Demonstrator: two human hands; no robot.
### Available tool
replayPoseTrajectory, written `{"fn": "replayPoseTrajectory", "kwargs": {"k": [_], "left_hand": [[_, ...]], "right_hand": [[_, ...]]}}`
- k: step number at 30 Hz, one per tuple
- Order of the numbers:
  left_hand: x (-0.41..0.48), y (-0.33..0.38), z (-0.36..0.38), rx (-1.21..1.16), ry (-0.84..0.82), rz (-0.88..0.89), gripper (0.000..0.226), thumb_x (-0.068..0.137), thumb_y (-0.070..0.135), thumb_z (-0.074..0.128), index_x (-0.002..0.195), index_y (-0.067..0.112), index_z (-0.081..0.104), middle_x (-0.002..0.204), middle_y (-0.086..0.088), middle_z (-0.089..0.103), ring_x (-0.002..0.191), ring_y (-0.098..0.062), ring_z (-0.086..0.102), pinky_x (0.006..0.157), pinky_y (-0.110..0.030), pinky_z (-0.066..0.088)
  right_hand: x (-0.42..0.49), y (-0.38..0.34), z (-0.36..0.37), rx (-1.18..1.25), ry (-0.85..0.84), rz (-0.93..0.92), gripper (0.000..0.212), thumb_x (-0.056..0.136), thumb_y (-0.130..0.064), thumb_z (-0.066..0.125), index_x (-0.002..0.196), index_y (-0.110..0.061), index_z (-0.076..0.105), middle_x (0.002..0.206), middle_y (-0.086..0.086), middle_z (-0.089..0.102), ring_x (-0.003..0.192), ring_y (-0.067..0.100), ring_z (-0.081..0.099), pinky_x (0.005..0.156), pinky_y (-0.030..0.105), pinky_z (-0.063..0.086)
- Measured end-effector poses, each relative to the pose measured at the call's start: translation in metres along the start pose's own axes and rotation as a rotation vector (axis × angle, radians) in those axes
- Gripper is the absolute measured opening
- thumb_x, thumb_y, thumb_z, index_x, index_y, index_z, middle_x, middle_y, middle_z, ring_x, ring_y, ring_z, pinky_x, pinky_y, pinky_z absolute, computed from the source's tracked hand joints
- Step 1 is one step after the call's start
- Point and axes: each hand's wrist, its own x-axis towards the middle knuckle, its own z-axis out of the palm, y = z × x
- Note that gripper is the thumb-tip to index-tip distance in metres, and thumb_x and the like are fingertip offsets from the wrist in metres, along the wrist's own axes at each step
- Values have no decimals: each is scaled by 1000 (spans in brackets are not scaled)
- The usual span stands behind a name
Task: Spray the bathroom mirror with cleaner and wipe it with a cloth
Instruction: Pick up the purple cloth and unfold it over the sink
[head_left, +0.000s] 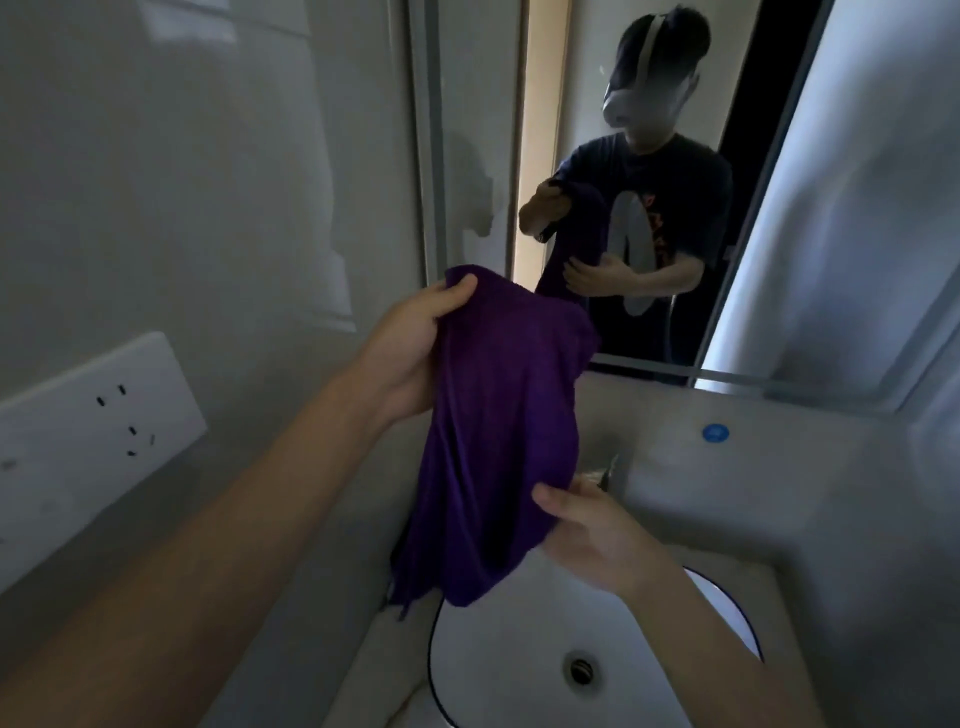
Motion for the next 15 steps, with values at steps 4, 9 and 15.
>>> {"fn": "replayPoseTrajectory", "kwargs": {"k": [4, 9, 15], "left_hand": [[-4, -24, -43, -37, 88, -85, 48, 103, 42, 55, 130, 5, 66, 127, -14, 72, 114, -24, 71, 97, -36, 57], [-30, -110, -99, -123, 130, -291, 55, 97, 63, 52, 110, 19, 82, 121, -5, 76, 112, -20, 72, 103, -38, 50], [-74, -191, -128, -268, 116, -580, 41, 99, 43, 55, 115, 14, 80, 127, -12, 73, 109, -25, 73, 108, -44, 47]], "right_hand": [[7, 13, 23, -46, 213, -6, 53, 81, -19, 79, 130, -5, 65, 133, 16, 66, 125, 34, 62, 112, 54, 42], [21, 21, 41, -15, 383, 14, 25, 94, -21, 65, 110, -4, 73, 110, 18, 75, 97, 31, 74, 84, 39, 61], [37, 57, 41, -109, 455, 147, 19, 96, -16, 62, 101, -1, 72, 95, 17, 77, 82, 25, 76, 68, 31, 60]]}}
